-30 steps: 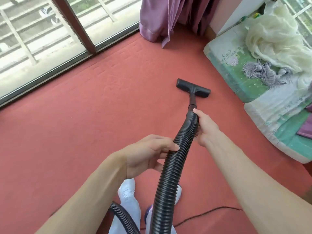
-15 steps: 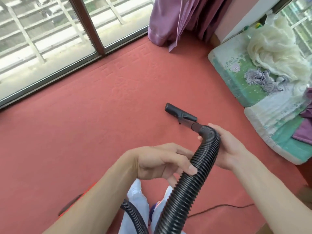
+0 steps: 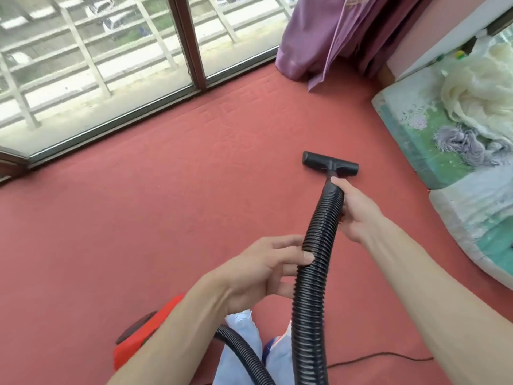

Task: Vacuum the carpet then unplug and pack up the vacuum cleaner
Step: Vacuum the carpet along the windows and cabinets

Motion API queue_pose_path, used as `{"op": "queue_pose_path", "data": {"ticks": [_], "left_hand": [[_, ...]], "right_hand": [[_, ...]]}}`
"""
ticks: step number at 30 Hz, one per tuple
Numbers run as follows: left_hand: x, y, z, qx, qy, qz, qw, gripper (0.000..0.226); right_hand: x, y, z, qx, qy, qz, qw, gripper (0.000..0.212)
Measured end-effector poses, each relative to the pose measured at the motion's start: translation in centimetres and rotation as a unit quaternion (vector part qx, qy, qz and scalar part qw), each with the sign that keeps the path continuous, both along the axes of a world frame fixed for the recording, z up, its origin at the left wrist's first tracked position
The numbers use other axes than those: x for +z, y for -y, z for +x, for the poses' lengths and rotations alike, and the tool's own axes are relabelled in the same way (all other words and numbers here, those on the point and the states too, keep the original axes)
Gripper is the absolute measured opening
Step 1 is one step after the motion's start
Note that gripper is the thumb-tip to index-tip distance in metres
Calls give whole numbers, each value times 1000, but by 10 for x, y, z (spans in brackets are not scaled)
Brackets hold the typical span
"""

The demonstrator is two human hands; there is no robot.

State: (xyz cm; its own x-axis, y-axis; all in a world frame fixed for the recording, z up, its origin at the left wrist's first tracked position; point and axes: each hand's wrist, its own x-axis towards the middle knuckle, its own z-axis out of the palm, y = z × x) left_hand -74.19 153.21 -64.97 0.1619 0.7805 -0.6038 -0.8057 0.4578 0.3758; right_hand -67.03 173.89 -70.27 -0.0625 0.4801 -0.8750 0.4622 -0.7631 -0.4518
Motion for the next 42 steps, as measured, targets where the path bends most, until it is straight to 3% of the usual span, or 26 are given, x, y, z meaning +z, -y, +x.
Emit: {"op": "queue_pose_path", "data": {"ticks": [8,12,16,21,24,28,31,35,40,42], "left_hand": [[36,91,-47,1,118,93,989,56],[34,117,-55,29,117,67,990,48],[18,120,-56,94,57,18,994,34],[-6,76,-25,127,-47,-127,983,29],[-9,39,-12,132,-78,-108,982,24],[0,7,-4,56,-102,-41,992,25],[13,-8,2,-35,-99,-3,994,40],[26,-45,20,-161,-127,35,978,50],[30,-107,67,-242,-165,43,955,41],[28,-126,87,-270,-183,45,944,42]], "right_hand": [[56,98,-19,17,-16,-112,993,30],[37,124,-46,19,-16,-111,993,52],[5,123,-81,59,-7,-66,996,62],[-33,88,-88,101,16,-18,995,62],[-38,55,-86,82,-9,20,996,65],[-13,13,-52,7,-43,0,999,65],[13,-6,1,-46,-33,5,998,60],[29,-24,75,-117,-6,-1,993,54],[23,-47,157,-255,1,-5,967,24],[14,-52,188,-307,9,3,952,28]]}}
